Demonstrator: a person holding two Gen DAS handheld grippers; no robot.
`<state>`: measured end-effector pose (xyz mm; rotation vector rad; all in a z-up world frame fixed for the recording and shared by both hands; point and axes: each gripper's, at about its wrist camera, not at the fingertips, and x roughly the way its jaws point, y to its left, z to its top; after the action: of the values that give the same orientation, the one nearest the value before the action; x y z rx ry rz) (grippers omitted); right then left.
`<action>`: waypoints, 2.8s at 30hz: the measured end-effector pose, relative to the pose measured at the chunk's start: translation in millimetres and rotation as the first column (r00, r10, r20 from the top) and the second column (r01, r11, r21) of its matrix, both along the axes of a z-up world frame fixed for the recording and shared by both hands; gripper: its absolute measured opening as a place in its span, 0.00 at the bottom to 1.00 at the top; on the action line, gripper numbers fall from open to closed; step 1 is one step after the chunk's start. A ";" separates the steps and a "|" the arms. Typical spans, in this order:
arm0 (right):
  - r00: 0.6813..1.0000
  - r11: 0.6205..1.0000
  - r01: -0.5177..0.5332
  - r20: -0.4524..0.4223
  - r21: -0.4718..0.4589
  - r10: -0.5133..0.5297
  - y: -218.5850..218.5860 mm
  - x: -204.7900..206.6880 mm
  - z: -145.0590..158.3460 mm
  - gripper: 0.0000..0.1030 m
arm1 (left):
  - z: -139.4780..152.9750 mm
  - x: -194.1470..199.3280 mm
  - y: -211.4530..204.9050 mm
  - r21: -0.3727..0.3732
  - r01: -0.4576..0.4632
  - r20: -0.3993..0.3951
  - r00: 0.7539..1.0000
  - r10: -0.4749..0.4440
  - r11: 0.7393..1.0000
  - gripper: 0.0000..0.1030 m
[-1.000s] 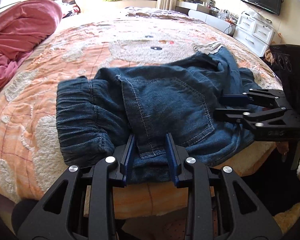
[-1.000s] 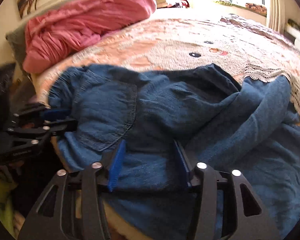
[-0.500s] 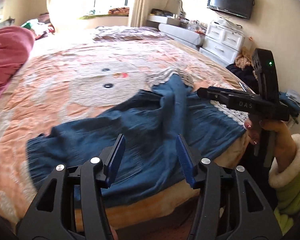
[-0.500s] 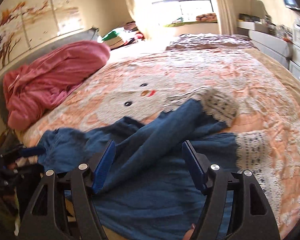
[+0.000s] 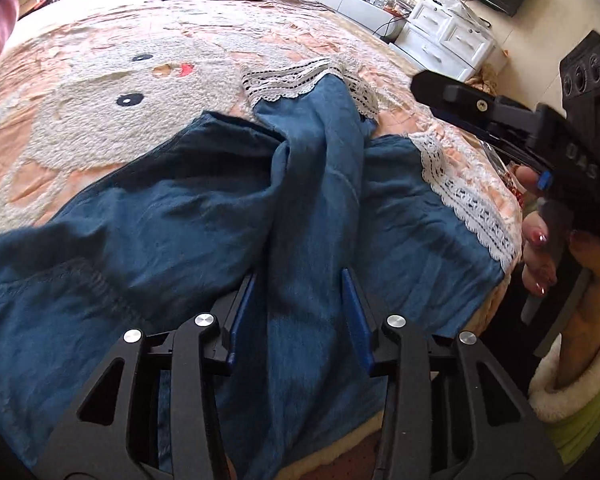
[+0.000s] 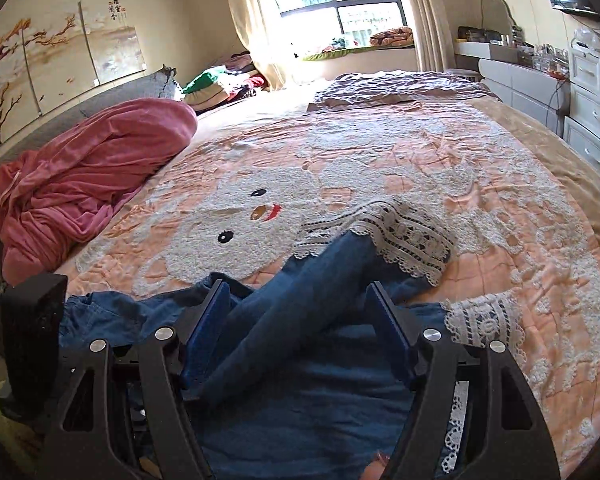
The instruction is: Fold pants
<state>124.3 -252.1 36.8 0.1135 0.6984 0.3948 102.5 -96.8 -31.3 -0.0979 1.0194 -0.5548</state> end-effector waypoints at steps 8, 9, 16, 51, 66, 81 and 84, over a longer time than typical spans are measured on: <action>0.989 0.969 -0.088 -0.134 -0.229 0.058 62.4 82.2 -15.7 0.67 | -8.6 10.9 -7.0 -0.068 0.021 0.017 1.000 -0.020 0.997 0.23; 0.986 0.962 -0.090 -0.160 -0.258 0.050 69.6 94.0 -24.0 0.67 | -8.4 10.3 -6.8 -0.074 0.028 0.020 0.999 -0.026 0.997 0.22; 0.961 0.936 -0.025 -0.266 -0.350 -0.073 92.6 154.6 -62.3 0.53 | -3.3 4.1 -3.2 -0.121 0.061 0.030 0.998 -0.057 0.991 0.22; 0.939 0.904 0.336 -0.164 0.265 -0.301 -137.0 -85.9 -6.6 0.08 | 13.5 -33.3 -13.7 0.028 0.185 0.229 0.955 -0.187 0.982 0.01; 0.896 0.876 0.416 -0.272 0.245 -0.350 -155.2 -146.0 -59.0 0.04 | -4.3 -65.3 -12.2 0.139 0.181 0.207 0.956 -0.207 0.974 0.02; 0.930 0.937 0.328 -0.215 0.121 -0.298 -153.7 -113.2 -57.0 0.16 | -3.7 -81.7 -28.1 0.241 0.172 0.249 0.940 -0.232 0.955 0.02; 0.943 0.949 0.301 -0.180 0.096 -0.281 -152.3 -120.0 -53.5 0.14 | -2.7 -80.4 -23.9 0.236 0.170 0.238 0.944 -0.227 0.957 0.01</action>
<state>4.3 -404.5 -16.7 0.3655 0.8069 0.1433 22.1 -120.7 -34.1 0.2668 0.8261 -0.6217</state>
